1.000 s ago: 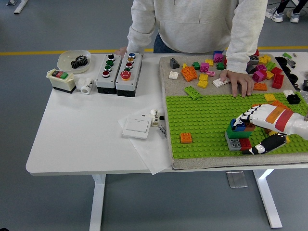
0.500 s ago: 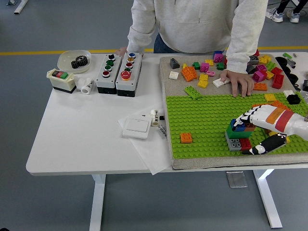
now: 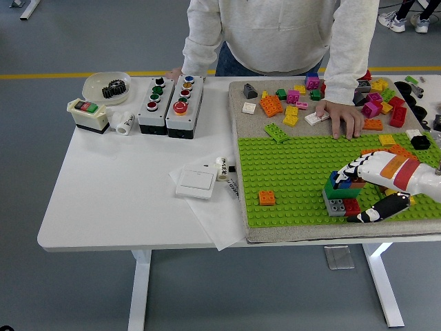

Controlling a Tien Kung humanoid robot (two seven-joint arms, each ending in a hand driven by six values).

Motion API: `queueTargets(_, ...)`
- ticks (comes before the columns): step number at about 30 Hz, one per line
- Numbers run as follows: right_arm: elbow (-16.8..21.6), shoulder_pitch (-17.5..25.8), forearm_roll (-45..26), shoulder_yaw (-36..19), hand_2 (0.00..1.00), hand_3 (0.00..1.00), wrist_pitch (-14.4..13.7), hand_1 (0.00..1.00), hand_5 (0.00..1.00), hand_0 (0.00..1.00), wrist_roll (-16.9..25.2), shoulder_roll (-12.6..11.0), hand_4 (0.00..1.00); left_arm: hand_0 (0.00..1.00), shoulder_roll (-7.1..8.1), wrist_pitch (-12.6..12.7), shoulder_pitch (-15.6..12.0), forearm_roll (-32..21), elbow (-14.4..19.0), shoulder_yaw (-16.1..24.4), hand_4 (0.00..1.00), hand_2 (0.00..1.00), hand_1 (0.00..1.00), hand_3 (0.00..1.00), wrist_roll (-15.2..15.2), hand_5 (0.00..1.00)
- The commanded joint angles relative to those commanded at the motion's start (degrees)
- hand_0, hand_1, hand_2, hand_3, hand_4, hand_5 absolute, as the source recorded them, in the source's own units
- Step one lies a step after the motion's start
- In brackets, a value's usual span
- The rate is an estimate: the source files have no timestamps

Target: Pick up the brick,pile it on top of brick,press brick,pick up the brick,pile it on top of brick,press brick

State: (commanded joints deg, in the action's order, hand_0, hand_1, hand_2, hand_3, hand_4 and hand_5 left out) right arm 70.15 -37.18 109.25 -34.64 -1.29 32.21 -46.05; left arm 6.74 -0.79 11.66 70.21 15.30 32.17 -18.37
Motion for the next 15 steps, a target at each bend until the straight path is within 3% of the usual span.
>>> queueTargets(15, -0.4, -0.3, 0.3, 0.8, 0.737, 0.684, 0.1, 0.687, 0.597, 0.697, -0.1, 0.0, 0.916, 0.753, 0.01, 0.0, 0.1, -0.1, 0.0, -0.1, 0.659, 0.751, 0.743, 0.595, 0.1, 0.590)
